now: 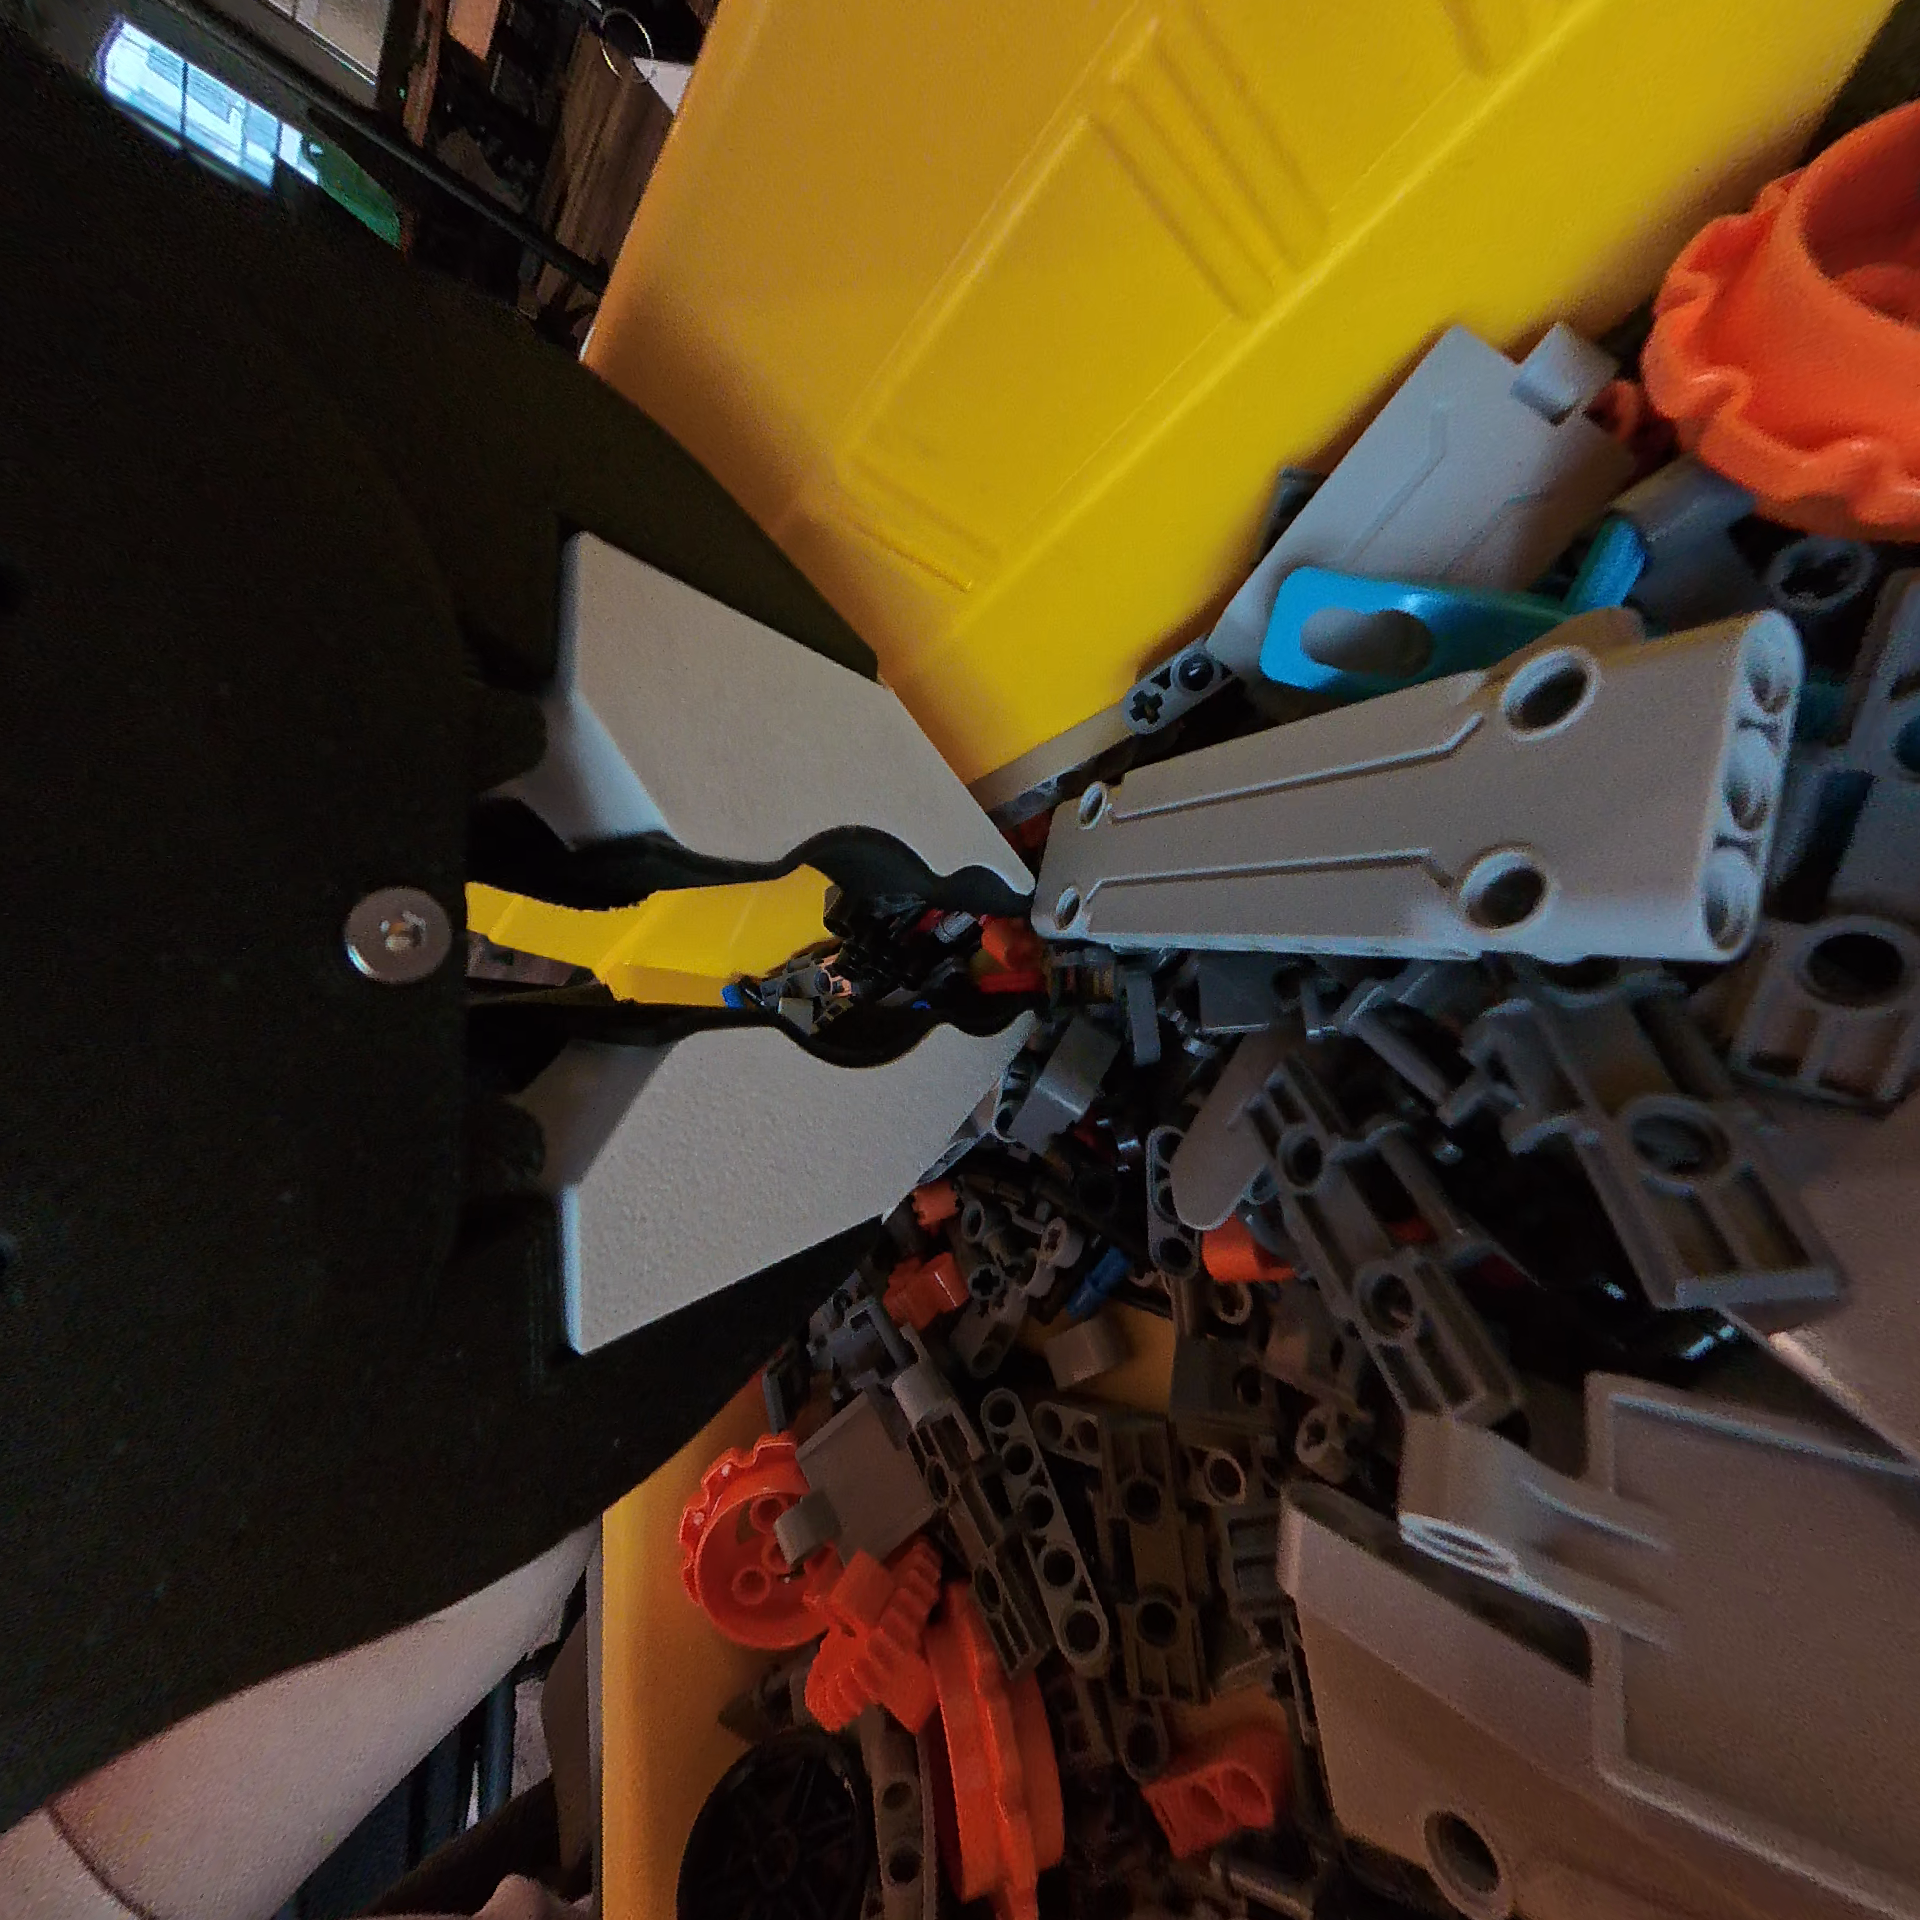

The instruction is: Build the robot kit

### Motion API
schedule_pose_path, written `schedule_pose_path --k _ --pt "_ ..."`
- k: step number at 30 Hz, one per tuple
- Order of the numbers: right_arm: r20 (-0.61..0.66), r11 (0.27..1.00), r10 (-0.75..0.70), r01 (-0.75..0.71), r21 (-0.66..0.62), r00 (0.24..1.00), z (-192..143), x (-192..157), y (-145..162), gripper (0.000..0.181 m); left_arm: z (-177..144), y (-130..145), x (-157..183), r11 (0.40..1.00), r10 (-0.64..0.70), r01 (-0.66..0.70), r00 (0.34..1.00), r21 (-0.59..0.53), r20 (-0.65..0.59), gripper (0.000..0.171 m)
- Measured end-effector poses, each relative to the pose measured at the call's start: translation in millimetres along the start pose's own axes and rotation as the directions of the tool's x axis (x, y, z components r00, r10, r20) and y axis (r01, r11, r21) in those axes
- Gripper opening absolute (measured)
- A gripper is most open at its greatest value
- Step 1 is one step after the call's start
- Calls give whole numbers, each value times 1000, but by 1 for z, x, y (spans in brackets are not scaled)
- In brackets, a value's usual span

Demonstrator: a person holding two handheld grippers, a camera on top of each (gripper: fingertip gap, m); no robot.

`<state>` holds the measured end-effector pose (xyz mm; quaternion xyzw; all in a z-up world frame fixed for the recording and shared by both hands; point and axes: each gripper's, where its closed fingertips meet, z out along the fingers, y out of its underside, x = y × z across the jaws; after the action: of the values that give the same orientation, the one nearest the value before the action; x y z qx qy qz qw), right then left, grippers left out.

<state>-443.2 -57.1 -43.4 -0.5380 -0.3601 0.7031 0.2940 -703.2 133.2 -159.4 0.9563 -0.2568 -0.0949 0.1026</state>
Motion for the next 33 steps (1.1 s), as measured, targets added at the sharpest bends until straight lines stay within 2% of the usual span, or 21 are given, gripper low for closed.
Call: schedule_pose_path --k 4,9,12,15,19,26,33 --pt "1 1000 1 -1 1 1000 0 0 0 33 -5 8 0 999 -45 45 999 -7 -5 19" --pt "2 1000 9 -9 4 1000 0 0 0 33 -17 44 6 987 -152 152 988 -59 -6 23" --pt "2 1000 11 -11 4 1000 0 1 0 33 -15 65 15 981 -161 157 986 -113 -34 15" --pt "2 1000 9 -9 1 1000 0 0 0 33 -5 77 21 973 -141 127 988 -193 -60 16" --pt "2 1000 9 -9 2 1000 0 0 0 33 2 71 17 964 -126 107 990 -244 -62 17" --pt "3 1000 14 -14 3 1000 0 1 0 33 -3 47 14 988 -35 32 999 -151 -14 4" --pt "3 1000 14 -14 2 1000 0 1 0 33 -5 38 10 993 -52 51 999 -111 -12 12"
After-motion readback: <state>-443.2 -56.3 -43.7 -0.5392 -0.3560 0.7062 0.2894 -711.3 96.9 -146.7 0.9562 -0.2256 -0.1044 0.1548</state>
